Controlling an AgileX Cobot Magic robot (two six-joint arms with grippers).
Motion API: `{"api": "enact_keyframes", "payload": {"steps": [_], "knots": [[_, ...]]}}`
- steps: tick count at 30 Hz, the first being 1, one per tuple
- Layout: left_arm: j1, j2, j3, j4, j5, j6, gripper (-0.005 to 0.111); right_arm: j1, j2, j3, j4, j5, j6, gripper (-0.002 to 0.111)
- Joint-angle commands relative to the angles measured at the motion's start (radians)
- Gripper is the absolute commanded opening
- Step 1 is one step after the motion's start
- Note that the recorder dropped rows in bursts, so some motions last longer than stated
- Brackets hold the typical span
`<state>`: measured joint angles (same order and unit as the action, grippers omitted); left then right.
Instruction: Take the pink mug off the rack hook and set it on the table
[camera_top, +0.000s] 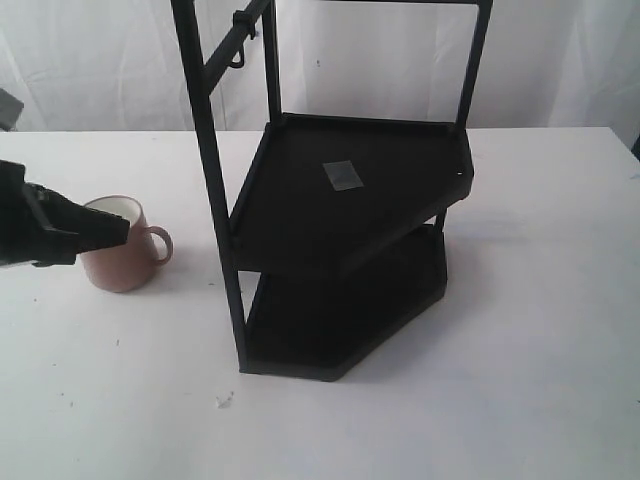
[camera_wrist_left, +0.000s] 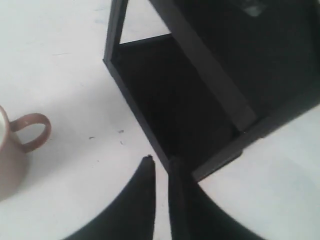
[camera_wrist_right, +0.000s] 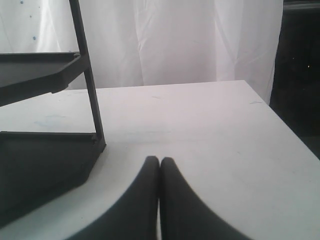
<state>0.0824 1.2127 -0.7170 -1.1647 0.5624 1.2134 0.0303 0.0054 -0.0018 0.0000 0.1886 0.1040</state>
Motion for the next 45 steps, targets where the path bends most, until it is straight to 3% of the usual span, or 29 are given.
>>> {"api": "enact_keyframes", "payload": {"steps": [1,10,17,45], "knots": [[-0.002,-0.172,0.037,0.057,0.041,-0.122,0.000,-0.003,-0.005,0.002,0.000,-0.010,0.002,0.000],[-0.002,-0.611,0.175,0.128,-0.127,-0.368,0.000,-0.003,-0.005,0.002,0.000,-0.010,0.002,0.000],[-0.002,-0.790,0.197,0.137,-0.093,-0.436,0.000,-0.003,-0.005,0.002,0.000,-0.010,0.002,0.000],[-0.002,-0.854,0.208,0.137,-0.071,-0.426,0.000,-0.003,-0.005,0.002,0.000,-0.010,0.002,0.000]]}}
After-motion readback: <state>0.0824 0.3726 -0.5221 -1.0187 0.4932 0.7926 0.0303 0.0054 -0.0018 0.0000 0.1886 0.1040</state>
